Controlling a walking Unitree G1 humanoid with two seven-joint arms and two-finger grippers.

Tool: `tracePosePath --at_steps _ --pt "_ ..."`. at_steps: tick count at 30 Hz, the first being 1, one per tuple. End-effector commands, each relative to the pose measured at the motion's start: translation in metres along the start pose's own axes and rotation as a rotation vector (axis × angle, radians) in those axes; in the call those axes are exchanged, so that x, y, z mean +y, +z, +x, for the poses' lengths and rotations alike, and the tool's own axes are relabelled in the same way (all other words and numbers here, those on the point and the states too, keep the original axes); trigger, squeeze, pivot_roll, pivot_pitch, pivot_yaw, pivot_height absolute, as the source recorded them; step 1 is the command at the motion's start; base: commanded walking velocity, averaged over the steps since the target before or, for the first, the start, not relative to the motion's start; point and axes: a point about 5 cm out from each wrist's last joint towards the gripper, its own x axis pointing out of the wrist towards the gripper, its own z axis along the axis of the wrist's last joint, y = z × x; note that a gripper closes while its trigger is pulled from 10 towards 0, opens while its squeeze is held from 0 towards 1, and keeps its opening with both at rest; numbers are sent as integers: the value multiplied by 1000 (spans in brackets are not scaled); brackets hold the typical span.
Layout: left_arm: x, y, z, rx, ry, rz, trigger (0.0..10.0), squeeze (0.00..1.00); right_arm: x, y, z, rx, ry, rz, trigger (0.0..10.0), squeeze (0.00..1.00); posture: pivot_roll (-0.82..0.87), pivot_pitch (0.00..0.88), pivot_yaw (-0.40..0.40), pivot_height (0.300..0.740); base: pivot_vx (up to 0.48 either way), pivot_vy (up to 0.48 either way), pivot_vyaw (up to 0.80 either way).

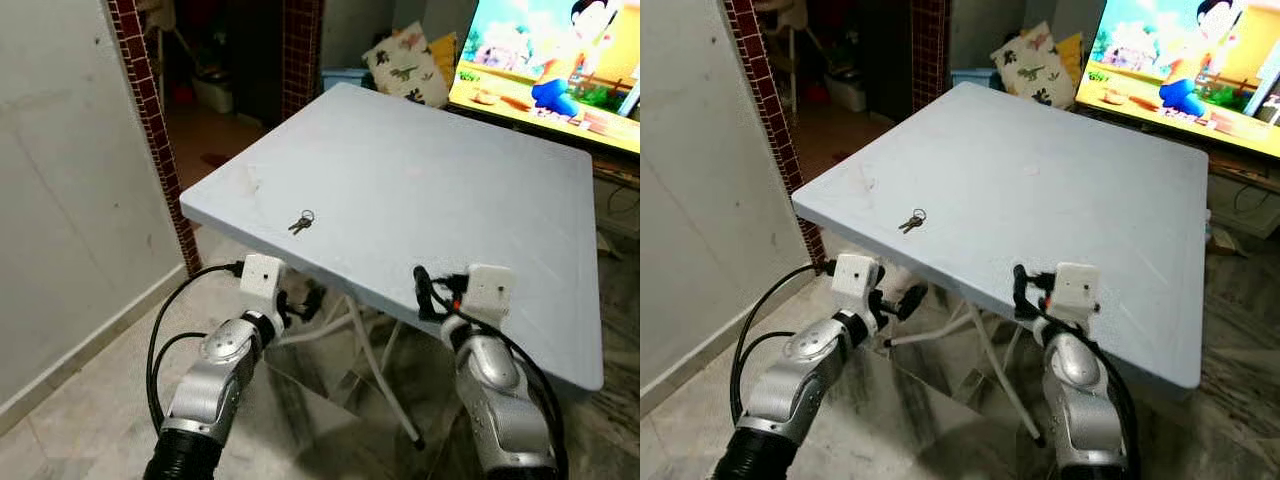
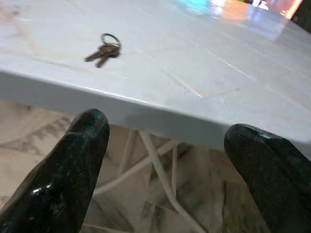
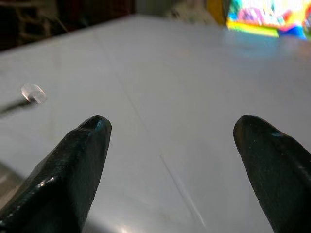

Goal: Hang keys on a hook

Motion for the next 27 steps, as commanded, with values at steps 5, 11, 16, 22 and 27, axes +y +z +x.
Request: tracePosePath --at_steps 5,11,16,22,27 --pt "2 7 2 -36 14 1 10000 0 7 2 5 -12 36 -24 10000 0 149 0 -59 740 104 0 0" --pt "3 6 2 -44 26 -6 10000 0 16 1 4 -11 71 -34 10000 0 147 0 -66 740 290 0 0" --pt "1 6 4 -46 29 -13 10000 0 18 2 5 -18 96 -48 10000 0 140 0 -65 740 327 0 0" --pt "0 6 4 -48 27 -17 10000 0 22 3 5 -19 125 -57 10000 0 138 0 -64 740 333 0 0" --pt "0 4 5 -42 33 -18 10000 0 25 4 5 -21 142 -65 10000 0 134 0 -62 740 329 0 0"
